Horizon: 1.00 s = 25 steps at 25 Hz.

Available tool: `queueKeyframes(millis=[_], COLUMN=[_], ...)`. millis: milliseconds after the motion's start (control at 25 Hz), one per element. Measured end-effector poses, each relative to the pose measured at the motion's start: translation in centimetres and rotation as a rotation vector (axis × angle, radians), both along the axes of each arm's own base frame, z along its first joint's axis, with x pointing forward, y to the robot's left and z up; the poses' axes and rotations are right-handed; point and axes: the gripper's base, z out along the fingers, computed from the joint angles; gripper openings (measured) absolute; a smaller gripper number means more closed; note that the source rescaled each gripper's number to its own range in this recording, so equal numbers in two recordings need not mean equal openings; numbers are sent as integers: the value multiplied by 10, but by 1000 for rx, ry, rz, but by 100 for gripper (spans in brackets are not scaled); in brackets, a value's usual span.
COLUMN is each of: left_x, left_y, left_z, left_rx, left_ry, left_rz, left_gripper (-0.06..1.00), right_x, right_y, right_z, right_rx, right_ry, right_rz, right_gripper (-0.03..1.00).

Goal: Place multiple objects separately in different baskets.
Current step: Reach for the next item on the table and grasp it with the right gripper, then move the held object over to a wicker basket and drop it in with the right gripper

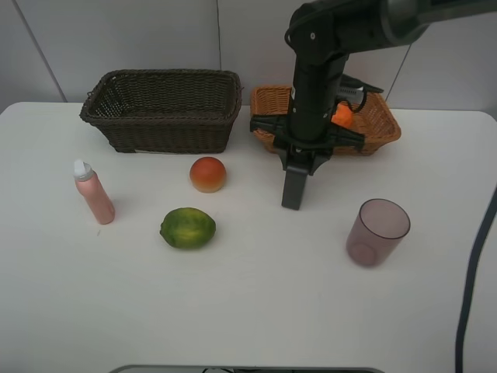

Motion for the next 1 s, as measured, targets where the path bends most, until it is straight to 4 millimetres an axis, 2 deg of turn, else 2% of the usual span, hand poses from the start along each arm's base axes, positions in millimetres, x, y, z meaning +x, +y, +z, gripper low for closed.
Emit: queueKeyframes(millis=[160,320,600,880,1000], left_x=[0,0,0,0,0], left_y=[0,0,0,0,0], left_z=[0,0,0,0,0], left_rx=[0,0,0,0,0], left_ry=[0,0,0,0,0], left_rz=[0,0,0,0,0], left_gripper=[100,100,100,100,100], right_x=[0,-4,-12,2,16], right_y=[0,-1,0,34,46], right_z=[0,14,67,126,136], right_rx=[-4,-12,0,-9,-8], right_ry=[2,4,-67,-292,-362], right_rz=[18,162,464,804,857], right_gripper=[49,49,49,49,49])
